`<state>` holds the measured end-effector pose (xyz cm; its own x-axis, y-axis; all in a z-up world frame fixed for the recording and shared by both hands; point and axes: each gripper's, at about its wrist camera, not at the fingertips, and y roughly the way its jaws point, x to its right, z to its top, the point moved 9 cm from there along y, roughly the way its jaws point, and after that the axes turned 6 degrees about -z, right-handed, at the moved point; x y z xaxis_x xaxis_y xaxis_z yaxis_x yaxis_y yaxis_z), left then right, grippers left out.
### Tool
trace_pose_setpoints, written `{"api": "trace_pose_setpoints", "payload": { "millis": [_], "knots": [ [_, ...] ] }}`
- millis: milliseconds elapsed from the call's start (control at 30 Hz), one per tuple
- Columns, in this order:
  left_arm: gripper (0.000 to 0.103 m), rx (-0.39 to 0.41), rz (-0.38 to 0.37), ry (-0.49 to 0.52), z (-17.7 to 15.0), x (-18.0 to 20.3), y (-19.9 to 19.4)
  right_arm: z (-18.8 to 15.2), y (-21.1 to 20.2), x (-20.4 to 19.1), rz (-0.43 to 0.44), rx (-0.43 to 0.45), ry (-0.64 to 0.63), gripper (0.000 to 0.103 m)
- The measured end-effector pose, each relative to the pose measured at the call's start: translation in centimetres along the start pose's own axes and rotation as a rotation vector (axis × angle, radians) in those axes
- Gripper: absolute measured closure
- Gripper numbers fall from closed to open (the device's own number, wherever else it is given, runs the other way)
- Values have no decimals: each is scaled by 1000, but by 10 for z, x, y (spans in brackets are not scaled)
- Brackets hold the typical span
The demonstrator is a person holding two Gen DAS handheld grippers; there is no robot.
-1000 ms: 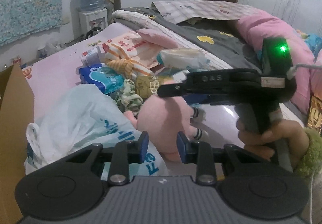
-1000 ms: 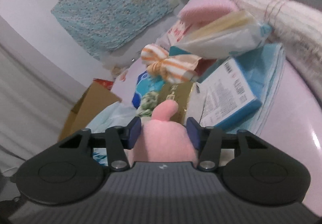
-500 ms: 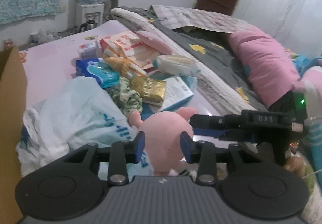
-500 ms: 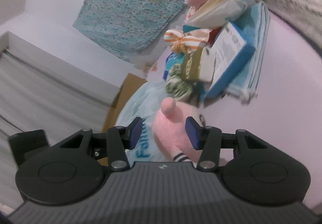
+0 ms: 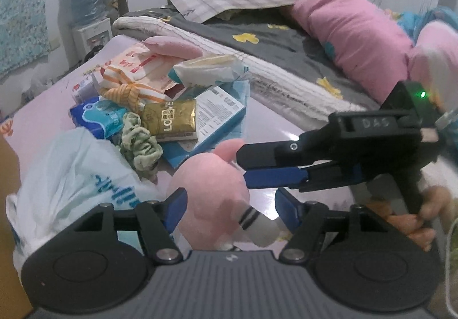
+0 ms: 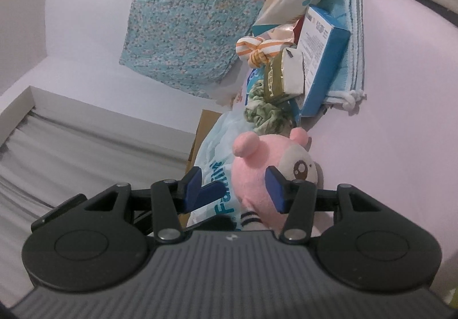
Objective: Organize soft objects
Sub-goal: 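Reach the right gripper to the pink plush doll and close on it, then lift the pink plush doll with the right gripper off the bed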
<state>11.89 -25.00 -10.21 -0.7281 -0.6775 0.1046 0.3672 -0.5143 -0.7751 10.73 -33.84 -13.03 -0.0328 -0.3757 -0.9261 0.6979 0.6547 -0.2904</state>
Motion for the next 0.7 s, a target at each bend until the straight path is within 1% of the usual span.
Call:
{"api": "trace_pose_setpoints", "payload": {
  "millis": [133, 167, 267, 433, 533, 633, 700],
  "knots": [
    [35, -67, 63, 45, 0, 1, 18, 3, 1, 3, 17, -6, 20, 52],
    [37, -76, 85, 51, 1, 0, 21, 3, 0, 4, 21, -6, 24, 52],
    [51, -72, 131, 53, 3, -4, 23, 4, 0, 5, 32, -8, 36, 52],
    [58, -52, 127, -9, 6, -9, 20, 5, -1, 0, 57, -21, 34, 52],
    [61, -32, 97, -59, 9, -10, 16, 7, -6, -7, 54, -11, 20, 52],
    [62, -11, 22, -144, 13, -10, 13, 12, -22, -17, 66, 29, 2, 52],
    [63, 20, -36, -233, 16, -13, 10, 16, -39, -22, 56, 77, -14, 52]
  ]
}}
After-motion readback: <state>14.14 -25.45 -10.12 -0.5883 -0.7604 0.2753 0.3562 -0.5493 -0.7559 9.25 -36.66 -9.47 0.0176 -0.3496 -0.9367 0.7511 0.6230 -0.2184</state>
